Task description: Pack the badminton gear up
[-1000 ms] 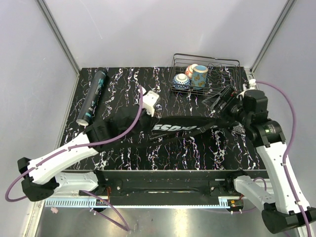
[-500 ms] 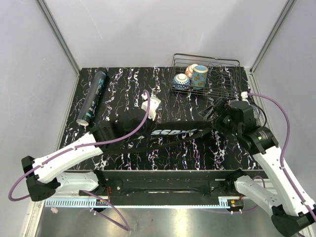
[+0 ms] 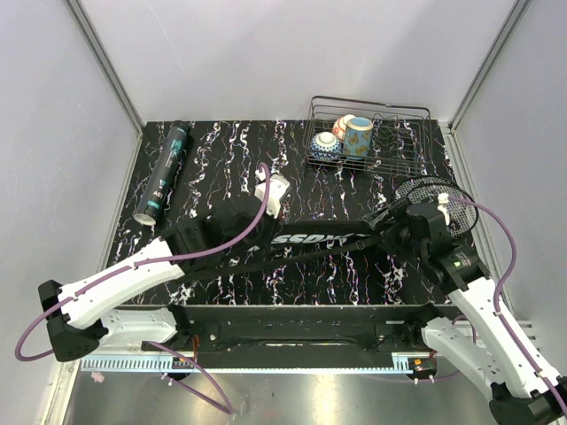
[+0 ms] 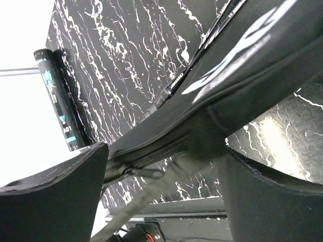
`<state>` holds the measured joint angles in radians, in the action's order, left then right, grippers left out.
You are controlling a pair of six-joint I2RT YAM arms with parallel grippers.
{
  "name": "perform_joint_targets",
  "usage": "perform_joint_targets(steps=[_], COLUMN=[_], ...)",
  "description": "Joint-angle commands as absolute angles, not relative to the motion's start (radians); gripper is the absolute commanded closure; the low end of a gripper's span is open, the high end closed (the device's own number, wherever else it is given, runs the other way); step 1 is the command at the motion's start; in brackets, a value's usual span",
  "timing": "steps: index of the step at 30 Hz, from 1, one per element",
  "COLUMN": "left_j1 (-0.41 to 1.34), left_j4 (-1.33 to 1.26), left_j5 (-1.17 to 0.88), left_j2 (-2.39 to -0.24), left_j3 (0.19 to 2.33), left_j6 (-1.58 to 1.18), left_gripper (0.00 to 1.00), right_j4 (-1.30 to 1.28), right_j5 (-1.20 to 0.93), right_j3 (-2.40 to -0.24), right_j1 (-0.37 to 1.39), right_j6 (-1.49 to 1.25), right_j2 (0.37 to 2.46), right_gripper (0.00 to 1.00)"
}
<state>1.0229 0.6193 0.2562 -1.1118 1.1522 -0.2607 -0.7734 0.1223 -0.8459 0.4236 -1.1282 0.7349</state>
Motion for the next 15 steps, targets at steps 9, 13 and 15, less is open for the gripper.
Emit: perform_joint_targets(steps=[9,13,15], left_j1=[1.017,1.017,1.016], left_j4=[0.56,0.577,0.578], left_j5=[0.155,0.107,0.077], left_j2=[-1.0,-0.986,-0.968], left_j3=[1.098,1.103,1.103], left_j6=[-0.232,-0.21,-0.201], left_gripper=[1.0,0.96,0.78], right_j4=[-0.534,-0.571,-0.589], right_j5=[0.215,0.265,0.302], right_j3=[-0.87,-0.968,-1.015], right_j1=[0.531,0.638,0.716], right_j6=[-1.192,-1.206,-1.2], right_j2=[0.854,0.874,0.908], right_gripper=[0.62,0.9,0.99])
